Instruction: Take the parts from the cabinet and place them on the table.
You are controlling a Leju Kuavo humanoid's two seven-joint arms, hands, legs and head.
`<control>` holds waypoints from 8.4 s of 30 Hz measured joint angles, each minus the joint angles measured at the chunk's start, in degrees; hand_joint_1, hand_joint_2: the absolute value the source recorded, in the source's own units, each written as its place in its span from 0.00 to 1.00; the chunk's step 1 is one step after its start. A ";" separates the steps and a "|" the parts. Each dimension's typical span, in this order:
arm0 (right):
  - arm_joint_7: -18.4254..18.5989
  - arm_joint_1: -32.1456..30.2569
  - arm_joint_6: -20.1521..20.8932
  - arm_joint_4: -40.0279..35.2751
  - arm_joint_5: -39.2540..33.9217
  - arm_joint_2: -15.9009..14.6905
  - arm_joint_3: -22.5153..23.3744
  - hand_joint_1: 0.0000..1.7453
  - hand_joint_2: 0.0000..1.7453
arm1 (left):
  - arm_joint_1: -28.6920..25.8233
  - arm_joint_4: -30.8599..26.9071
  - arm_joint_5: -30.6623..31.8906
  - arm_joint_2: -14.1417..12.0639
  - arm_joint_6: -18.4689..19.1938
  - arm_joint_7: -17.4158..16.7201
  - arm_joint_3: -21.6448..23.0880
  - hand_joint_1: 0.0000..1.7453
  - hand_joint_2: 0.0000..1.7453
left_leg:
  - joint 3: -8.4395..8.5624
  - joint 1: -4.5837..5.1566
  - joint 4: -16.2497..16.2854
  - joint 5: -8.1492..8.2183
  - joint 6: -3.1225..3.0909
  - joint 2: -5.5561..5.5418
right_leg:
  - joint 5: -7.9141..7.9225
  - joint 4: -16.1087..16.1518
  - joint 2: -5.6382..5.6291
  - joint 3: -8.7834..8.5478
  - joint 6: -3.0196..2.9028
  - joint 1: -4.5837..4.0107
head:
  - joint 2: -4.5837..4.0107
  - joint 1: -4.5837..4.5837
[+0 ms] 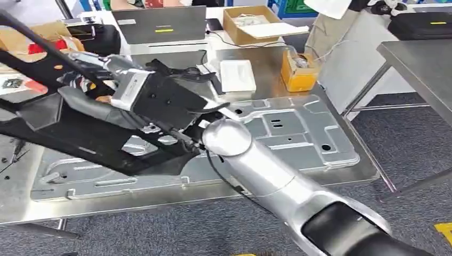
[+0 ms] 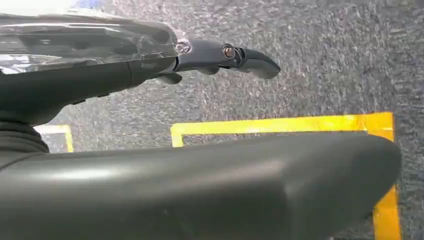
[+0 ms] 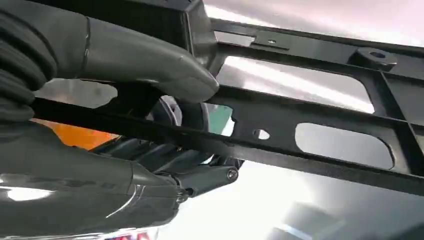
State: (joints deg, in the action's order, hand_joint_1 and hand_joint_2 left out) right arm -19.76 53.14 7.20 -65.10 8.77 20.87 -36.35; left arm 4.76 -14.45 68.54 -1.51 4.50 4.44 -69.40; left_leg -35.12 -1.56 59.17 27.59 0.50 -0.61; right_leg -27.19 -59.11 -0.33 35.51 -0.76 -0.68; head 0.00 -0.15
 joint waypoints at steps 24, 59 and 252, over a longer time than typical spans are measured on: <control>17.56 6.18 -25.33 13.20 71.33 -3.93 1.54 1.00 1.00 | -0.56 0.07 1.42 0.79 0.48 3.36 0.96 0.00 1.00 | -0.81 -0.27 0.14 -0.50 -0.69 0.34 | -8.40 -16.91 0.05 7.56 1.83 0.47 | 0.00 0.24; 17.62 -2.48 -33.58 27.46 77.74 -0.07 -8.28 0.00 0.00 | -0.31 0.07 4.02 1.79 -0.74 8.89 0.98 0.00 0.00 | 0.32 -0.14 -0.28 -0.15 -0.45 0.21 | 0.06 -4.12 0.04 2.53 1.06 0.58 | 0.00 0.50; 21.07 -51.51 -15.72 55.61 8.82 -16.79 30.34 0.00 0.00 | -1.37 -1.36 1.36 6.95 -1.77 15.69 -13.31 0.00 0.00 | -2.83 0.93 8.33 6.86 0.35 0.91 | -1.92 5.86 0.93 -8.43 -0.73 0.61 | 0.00 0.63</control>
State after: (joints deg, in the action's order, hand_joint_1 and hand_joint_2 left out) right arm 1.31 1.63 -8.52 -9.49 17.59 4.09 -6.01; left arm 3.39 -15.80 69.90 5.44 2.73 20.13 -82.71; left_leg -37.95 -0.62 67.50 34.45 0.85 0.30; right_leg -29.11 -53.24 0.61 27.08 -1.49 -0.07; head 0.00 0.48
